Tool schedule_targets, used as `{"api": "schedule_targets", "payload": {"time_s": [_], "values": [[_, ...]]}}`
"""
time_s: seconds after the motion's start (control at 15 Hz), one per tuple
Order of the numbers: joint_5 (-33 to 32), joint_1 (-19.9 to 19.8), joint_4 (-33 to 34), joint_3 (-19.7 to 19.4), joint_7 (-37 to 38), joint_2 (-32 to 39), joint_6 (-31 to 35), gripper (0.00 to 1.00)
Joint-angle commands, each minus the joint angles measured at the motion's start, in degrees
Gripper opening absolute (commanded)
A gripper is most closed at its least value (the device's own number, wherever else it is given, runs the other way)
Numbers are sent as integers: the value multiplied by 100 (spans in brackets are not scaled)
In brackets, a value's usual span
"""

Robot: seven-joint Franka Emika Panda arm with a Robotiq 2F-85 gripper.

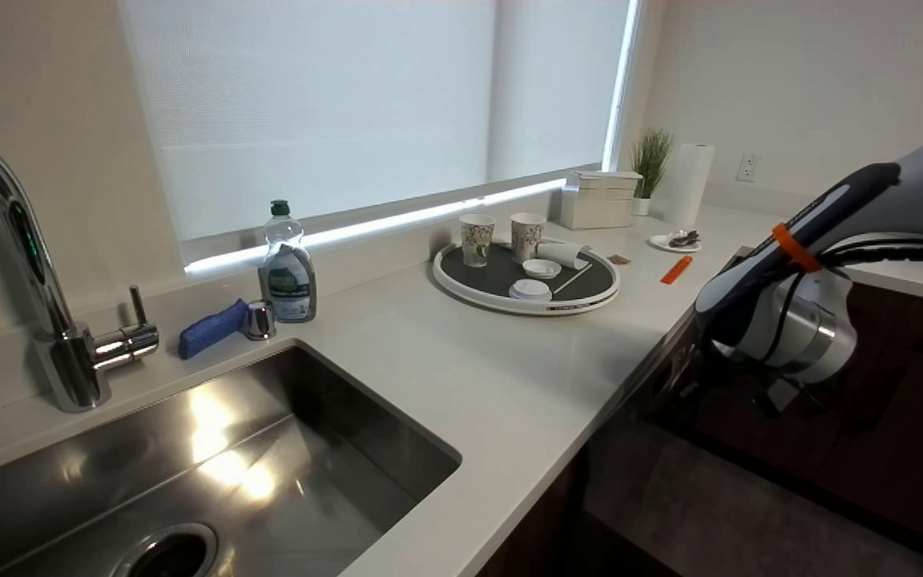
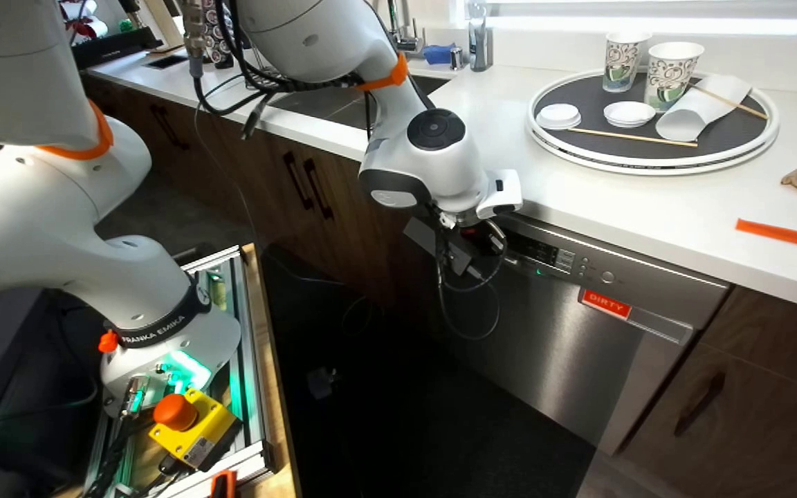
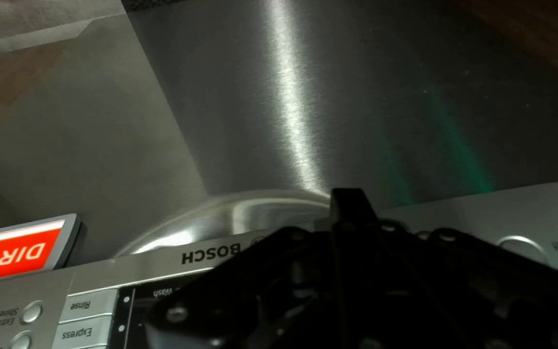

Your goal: Press a button on the dish washing machine

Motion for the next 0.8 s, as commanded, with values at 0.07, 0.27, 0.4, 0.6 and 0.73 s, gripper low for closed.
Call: {"api": "schedule_targets", "payload": {"time_s": [0.07,0.27,0.4,0.6,0.73], "values": [[56,-478,175,487,-113,403,249,0],[52,-681,231,677,-96,521,266,0],[60,-822,276,808,-81,614,319,0],[53,-1002,329,968,-51,745,393,0],[55,-1093,338,1056,-18,810,391,0]]}}
